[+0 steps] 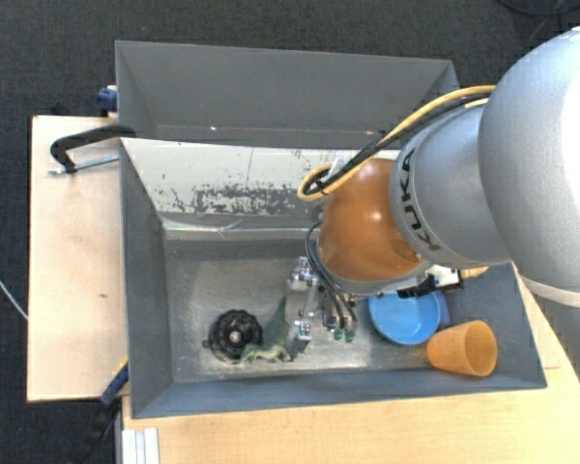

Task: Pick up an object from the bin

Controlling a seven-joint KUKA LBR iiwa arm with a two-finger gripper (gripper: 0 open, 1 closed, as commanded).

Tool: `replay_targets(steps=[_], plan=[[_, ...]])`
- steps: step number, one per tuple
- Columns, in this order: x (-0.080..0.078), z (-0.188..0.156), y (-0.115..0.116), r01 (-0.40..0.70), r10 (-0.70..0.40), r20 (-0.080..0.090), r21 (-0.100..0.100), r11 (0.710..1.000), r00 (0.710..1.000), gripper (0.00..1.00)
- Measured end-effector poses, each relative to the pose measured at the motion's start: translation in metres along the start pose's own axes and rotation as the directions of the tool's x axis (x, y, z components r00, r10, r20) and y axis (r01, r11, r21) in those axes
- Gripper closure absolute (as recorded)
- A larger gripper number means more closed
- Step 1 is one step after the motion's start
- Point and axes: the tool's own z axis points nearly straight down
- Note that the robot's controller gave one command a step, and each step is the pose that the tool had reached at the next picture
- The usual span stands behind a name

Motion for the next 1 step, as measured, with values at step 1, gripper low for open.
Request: replay_targets(steps=[1], plan=[[0.0101, 0.0007, 0.0645, 0.169, -0.169, 0.003, 0.003, 0.986, 0.986, 0.00]])
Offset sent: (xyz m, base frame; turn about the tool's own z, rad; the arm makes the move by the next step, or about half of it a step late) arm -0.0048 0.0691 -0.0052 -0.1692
